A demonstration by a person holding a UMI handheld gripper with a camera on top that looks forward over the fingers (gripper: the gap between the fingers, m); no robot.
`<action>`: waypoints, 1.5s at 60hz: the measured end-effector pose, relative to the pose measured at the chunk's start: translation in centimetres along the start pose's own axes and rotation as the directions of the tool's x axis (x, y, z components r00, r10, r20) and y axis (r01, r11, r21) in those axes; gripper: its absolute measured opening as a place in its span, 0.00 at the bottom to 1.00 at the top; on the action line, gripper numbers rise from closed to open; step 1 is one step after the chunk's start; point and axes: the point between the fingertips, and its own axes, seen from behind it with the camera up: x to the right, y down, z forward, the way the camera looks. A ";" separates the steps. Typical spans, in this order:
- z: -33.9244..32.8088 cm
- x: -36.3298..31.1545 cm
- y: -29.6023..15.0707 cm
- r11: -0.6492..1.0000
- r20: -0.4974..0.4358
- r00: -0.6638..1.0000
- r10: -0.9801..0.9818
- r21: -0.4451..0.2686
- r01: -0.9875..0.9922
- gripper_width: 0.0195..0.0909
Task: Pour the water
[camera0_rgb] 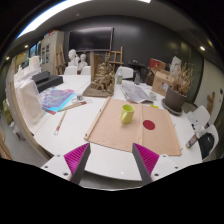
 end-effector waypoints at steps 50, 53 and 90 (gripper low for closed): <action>6.2 49.1 11.5 0.938 -0.428 0.839 0.337 0.074 -0.339 0.92; 7.8 51.0 11.9 0.932 -0.423 0.835 0.352 0.080 -0.353 0.92; 19.7 56.2 9.3 0.949 -0.286 0.910 0.301 0.186 -0.255 0.18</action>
